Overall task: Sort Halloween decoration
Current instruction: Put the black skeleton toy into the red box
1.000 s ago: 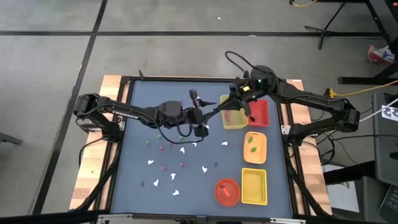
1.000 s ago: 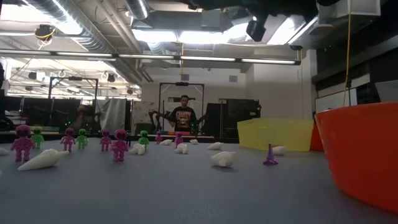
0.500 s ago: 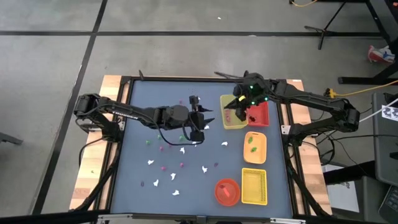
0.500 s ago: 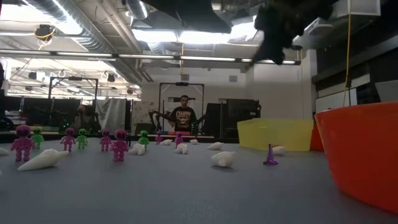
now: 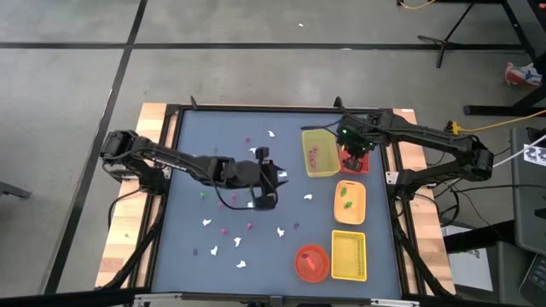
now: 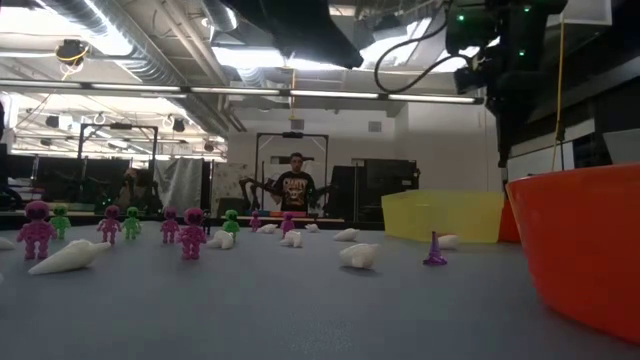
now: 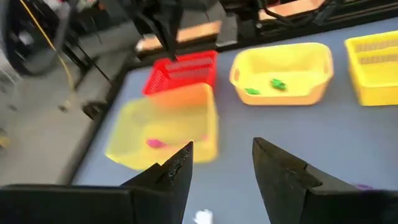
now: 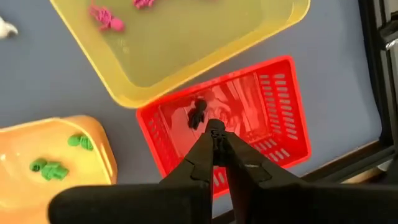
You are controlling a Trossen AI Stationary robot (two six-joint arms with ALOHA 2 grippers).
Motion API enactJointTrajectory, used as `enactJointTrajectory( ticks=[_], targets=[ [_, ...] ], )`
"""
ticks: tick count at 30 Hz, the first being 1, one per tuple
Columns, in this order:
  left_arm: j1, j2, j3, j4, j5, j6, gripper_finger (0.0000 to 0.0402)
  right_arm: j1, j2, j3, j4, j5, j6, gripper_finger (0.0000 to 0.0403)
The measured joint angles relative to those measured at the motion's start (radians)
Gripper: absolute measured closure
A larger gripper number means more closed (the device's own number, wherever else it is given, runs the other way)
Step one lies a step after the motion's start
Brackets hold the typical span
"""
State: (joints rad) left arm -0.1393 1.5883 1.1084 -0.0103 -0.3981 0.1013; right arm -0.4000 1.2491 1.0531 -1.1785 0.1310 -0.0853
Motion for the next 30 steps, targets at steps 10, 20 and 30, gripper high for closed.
enactJointTrajectory(
  ticks=[10,20,30],
  targets=[
    [-0.133,0.000,0.000,-0.328,0.038,-0.410,0.0251,0.000,0.000,0.000,0.000,0.000,-0.001,0.0379],
    [-0.257,0.000,0.000,-0.553,0.302,-0.821,0.0251,0.000,0.000,0.000,0.000,0.000,0.000,0.0324],
    [-0.404,0.000,0.000,-0.769,0.486,-1.304,0.0255,0.000,0.000,0.000,0.000,0.000,0.001,0.0251]
  ],
)
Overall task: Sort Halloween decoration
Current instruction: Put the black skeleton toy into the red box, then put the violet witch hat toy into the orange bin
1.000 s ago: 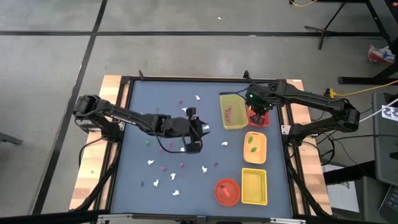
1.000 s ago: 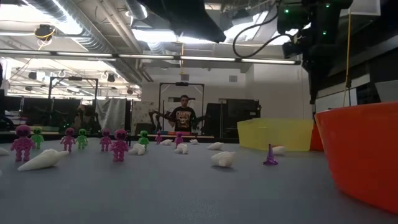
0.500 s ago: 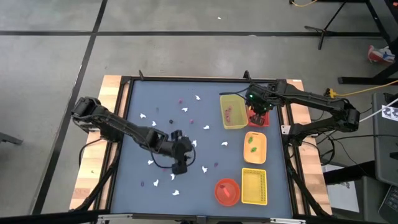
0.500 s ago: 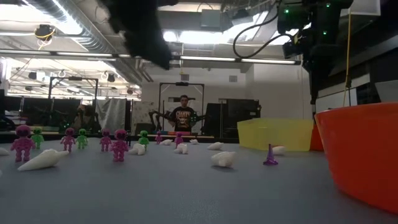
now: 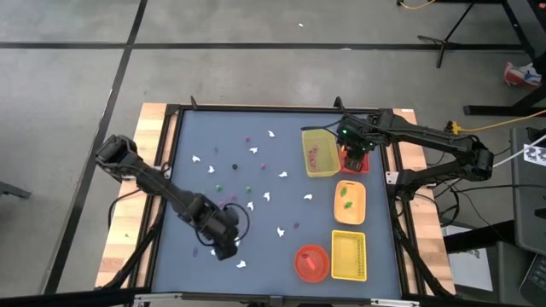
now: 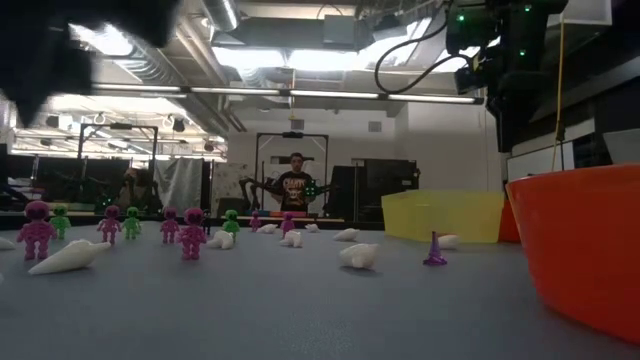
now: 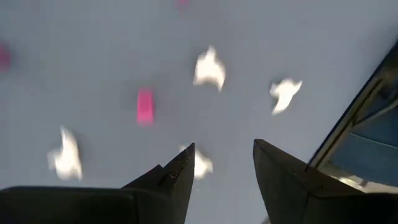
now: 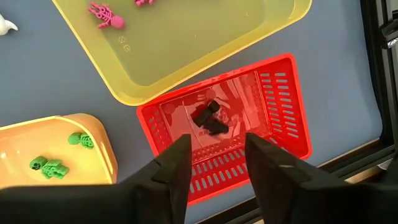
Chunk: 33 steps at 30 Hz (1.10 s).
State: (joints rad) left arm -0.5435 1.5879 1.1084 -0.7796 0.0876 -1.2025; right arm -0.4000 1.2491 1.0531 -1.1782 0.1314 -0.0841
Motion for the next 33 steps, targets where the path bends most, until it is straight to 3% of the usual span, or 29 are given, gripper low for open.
enactJointTrajectory(
  ticks=[7,12,33],
  targets=[
    [-0.126,0.000,0.000,-0.063,0.013,-0.394,0.0255,0.000,0.000,0.000,0.000,0.000,0.000,0.0250],
    [-0.196,0.005,0.000,-0.070,0.002,-0.594,0.0255,0.000,0.000,0.000,0.000,0.000,0.000,0.0250],
    [-0.312,0.079,0.000,-0.081,0.001,-0.919,0.0255,0.000,0.000,0.000,0.000,-0.011,0.000,0.0251]
  ],
)
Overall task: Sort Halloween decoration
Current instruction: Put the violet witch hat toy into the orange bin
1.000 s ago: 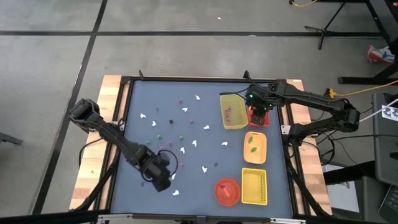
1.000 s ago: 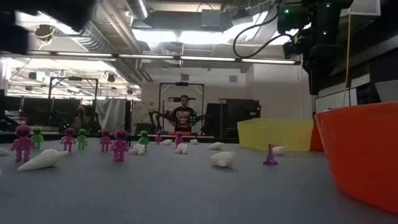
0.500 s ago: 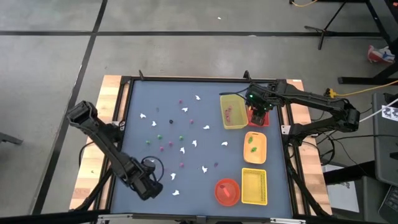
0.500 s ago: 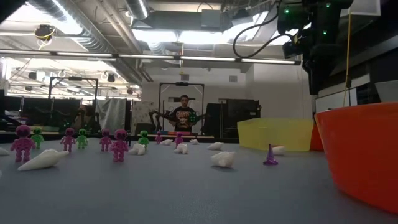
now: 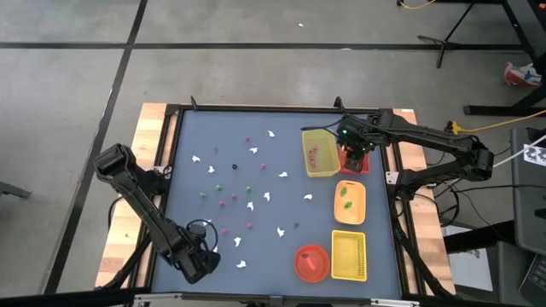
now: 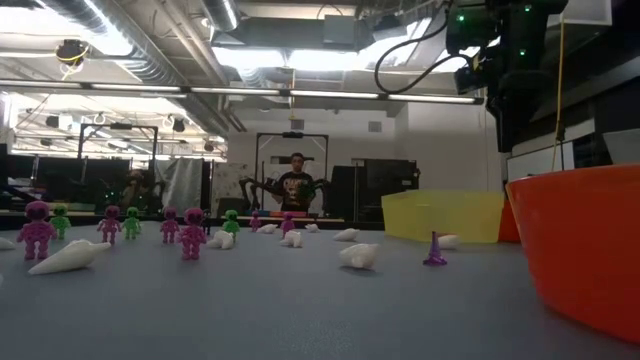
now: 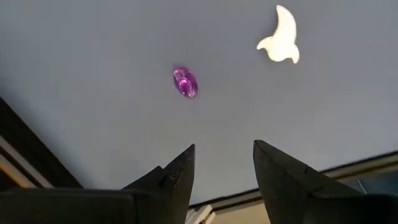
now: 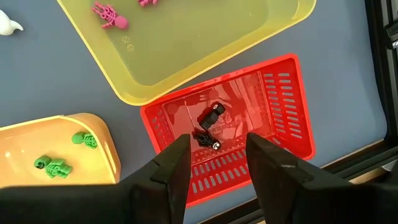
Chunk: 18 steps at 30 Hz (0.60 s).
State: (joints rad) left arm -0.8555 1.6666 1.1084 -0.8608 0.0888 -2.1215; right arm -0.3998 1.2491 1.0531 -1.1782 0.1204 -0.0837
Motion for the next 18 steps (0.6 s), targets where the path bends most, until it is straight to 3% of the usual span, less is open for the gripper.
enactJointTrajectory(
  ticks=[18],
  targets=[
    [0.006,0.105,0.000,-0.049,-0.025,-0.047,0.0255,0.000,0.000,0.000,0.001,0.000,0.000,0.0251]
  ],
)
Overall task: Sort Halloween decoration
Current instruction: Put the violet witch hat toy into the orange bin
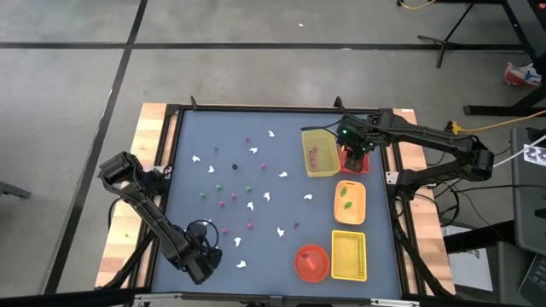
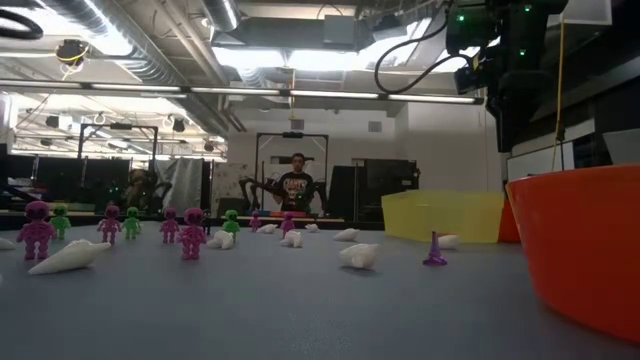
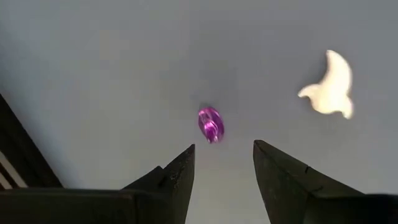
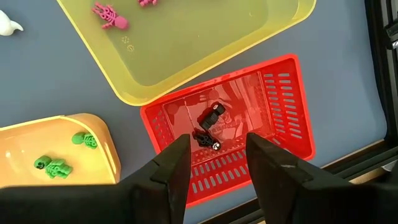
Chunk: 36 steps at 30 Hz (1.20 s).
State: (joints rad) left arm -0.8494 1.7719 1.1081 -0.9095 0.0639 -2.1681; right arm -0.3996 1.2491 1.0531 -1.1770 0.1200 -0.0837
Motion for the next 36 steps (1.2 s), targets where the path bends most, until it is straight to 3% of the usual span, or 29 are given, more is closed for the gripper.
enactJointTrajectory(
  ticks=[19,36],
  targets=[
    [0.000,0.043,0.000,-0.026,0.005,-0.006,0.0257,0.000,0.000,0.000,0.000,0.000,0.000,0.0251],
    [0.000,0.043,0.000,-0.020,0.000,-0.006,0.0343,0.000,0.000,0.000,0.000,0.000,0.000,0.0251]
  ],
)
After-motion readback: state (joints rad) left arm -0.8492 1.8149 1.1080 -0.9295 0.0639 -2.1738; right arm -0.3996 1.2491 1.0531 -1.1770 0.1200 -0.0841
